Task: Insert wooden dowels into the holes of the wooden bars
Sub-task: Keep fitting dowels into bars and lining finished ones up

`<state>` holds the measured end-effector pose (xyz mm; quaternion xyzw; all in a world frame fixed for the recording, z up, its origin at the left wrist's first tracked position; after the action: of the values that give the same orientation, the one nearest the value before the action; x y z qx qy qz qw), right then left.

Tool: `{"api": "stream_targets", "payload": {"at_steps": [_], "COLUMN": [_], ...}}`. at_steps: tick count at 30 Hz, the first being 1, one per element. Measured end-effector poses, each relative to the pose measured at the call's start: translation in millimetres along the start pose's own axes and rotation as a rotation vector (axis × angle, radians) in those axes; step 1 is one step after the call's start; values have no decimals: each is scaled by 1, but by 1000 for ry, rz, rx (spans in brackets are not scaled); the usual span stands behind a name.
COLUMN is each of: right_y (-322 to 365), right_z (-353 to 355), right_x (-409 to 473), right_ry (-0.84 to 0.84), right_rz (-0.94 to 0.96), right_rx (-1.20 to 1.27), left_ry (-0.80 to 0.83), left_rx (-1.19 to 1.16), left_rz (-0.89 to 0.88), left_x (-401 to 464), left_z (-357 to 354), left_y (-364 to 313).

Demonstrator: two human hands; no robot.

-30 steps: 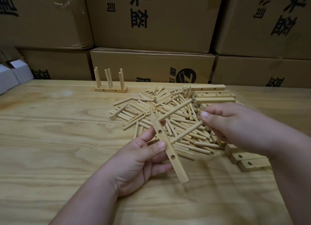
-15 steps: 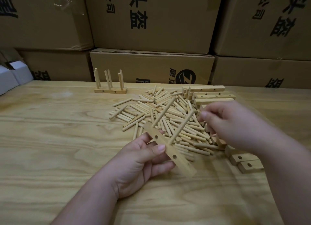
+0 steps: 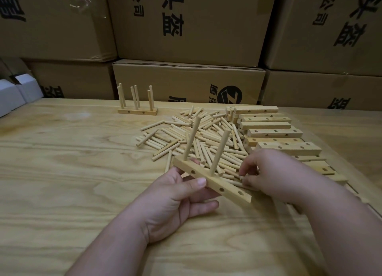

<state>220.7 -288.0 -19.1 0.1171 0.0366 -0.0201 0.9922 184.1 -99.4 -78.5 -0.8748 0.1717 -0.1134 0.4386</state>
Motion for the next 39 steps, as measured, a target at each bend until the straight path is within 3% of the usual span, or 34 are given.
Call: {"api": "stream_targets", "payload": {"at_steps": [4,10,14,22,39], "right_y": [4,13,14,25,31], "right_z": [15,60,72,63,59], "right_x": [-5,-25,-35,-34,-39], "right_ry": [-85,-233,-250,-46,99], "right_rz": [57,136,154,186,300], "right_rx": [148,704,942,872,799], "left_ry": [-21,5,13,-14,-51], "left_rx": [3,25,32,63,45], "left_rz": [-4,-28,-48,-49,-43], "left_x": [2,3,3,4,5], "left_z": [2,2,3,4,6], "left_y": [0,0,-1,-2,-2]}}
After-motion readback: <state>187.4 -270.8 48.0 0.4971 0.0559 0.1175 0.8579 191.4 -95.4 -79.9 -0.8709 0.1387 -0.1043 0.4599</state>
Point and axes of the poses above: each hand's wrist, its own x-axis towards the middle knuckle, its own z-axis out of the back of the hand, y = z × x, the point moved 6 cm from there along x, towards the middle knuckle, and after that the axes turned 10 degrees about -z, right-handed, at the moved point
